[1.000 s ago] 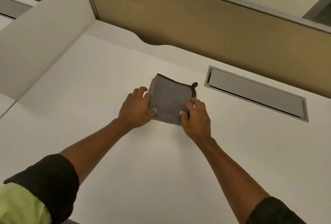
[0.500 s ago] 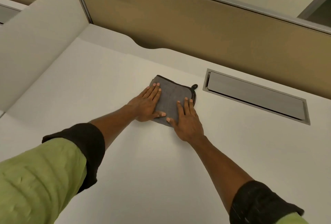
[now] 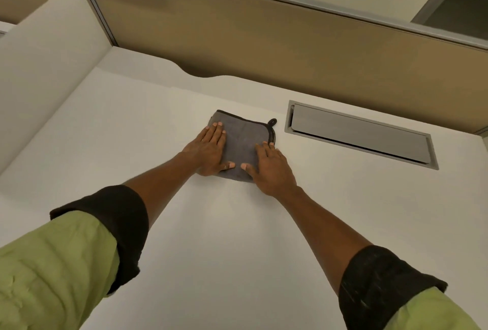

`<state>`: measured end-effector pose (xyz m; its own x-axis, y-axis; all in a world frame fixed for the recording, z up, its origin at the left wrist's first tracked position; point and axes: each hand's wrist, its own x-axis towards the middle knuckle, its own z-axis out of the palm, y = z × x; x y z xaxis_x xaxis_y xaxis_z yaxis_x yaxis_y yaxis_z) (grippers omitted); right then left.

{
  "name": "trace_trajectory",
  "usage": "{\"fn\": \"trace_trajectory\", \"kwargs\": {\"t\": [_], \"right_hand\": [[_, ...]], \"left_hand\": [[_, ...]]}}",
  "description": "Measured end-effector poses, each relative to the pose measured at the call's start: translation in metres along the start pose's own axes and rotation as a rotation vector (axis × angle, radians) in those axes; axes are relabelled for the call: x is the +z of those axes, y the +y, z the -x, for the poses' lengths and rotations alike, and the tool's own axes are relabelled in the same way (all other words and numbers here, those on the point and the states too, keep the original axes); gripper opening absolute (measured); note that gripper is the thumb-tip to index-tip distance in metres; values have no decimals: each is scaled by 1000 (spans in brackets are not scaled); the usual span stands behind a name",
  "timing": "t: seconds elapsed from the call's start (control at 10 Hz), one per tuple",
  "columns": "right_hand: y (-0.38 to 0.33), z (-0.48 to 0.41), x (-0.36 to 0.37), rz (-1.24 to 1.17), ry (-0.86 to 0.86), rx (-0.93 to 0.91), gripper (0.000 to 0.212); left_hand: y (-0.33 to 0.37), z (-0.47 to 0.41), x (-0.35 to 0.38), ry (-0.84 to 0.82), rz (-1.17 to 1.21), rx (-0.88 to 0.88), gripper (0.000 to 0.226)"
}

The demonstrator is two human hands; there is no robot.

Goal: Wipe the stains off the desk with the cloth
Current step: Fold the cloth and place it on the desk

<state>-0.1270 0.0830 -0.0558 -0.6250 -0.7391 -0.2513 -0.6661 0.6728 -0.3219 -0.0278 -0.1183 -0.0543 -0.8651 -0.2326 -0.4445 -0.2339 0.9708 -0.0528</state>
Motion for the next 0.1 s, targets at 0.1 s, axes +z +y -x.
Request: {"fn": "trace_trajectory", "kwargs": {"t": [0.1], "right_hand": [[5,22,-11,-75,105,46,57]], "left_hand": [[12,11,-10,20,2,26,108]]}}
